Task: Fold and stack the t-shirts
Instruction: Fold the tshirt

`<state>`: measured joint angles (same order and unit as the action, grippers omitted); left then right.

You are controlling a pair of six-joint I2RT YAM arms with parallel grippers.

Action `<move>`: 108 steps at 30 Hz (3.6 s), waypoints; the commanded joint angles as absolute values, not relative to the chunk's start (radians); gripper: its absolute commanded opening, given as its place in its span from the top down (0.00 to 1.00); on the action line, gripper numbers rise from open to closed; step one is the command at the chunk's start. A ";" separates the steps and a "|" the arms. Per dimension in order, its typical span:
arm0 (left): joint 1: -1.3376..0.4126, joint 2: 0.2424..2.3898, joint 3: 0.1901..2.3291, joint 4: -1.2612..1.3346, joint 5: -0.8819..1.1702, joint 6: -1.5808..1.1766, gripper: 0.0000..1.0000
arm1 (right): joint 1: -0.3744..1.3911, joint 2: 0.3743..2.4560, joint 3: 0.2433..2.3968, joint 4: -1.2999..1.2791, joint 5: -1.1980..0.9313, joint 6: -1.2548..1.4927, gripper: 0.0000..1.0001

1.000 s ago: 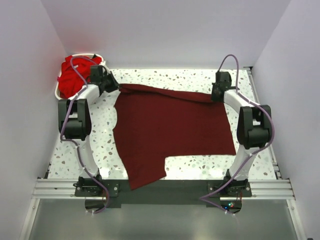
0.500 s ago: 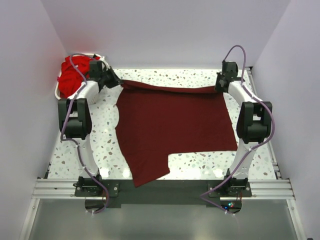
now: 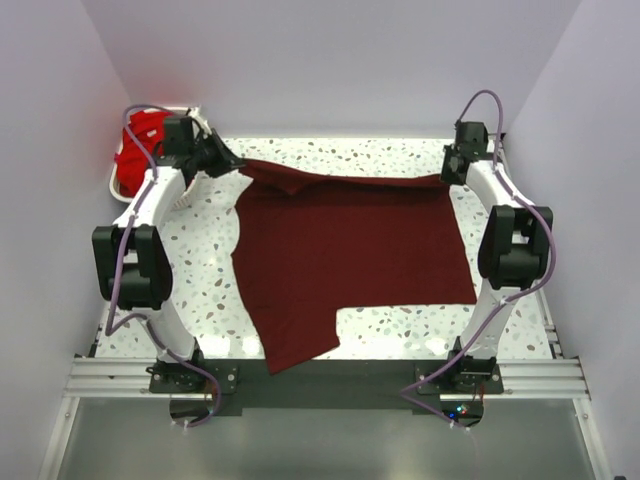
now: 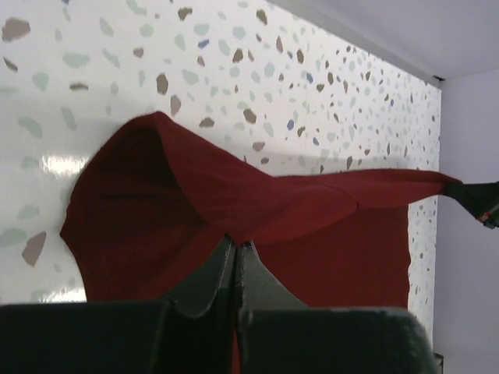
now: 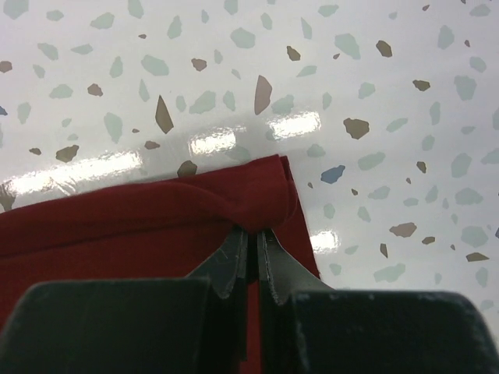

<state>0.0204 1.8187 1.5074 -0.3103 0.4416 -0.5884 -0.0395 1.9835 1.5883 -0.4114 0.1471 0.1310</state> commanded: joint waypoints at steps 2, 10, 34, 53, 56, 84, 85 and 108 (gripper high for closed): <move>0.011 1.735 1.378 -0.345 0.463 -0.617 1.00 | -0.044 1.908 1.602 -0.423 0.195 0.107 1.00; 0.009 1.663 1.178 -0.226 0.474 -0.693 1.00 | -0.043 1.870 1.531 -0.436 0.224 0.104 1.00; 0.008 1.686 0.940 -0.147 0.540 -0.660 1.00 | -0.048 1.996 1.468 -0.511 0.247 0.173 1.00; -0.032 1.648 0.957 -0.143 0.548 -0.667 1.00 | -0.008 1.858 1.453 -0.591 0.261 0.226 0.25; -0.034 1.647 1.000 -0.150 0.543 -0.672 1.00 | 0.075 1.784 1.427 -0.589 0.270 0.218 0.18; -0.052 2.008 1.459 -0.118 0.497 -0.726 1.00 | 0.670 1.950 1.333 0.054 -0.054 0.163 0.38; -0.054 2.028 1.465 -0.118 0.502 -0.726 1.00 | 0.681 1.980 1.345 0.061 -0.043 0.160 0.38; -0.060 2.172 1.626 -0.187 0.426 -0.629 1.00 | 0.710 2.281 1.712 -0.060 0.109 0.083 0.59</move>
<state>-0.0551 2.1571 1.5913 -0.1894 0.4381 -0.6640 0.7078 2.2662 1.6627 -0.0540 0.0696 0.1028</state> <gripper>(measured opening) 0.026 0.417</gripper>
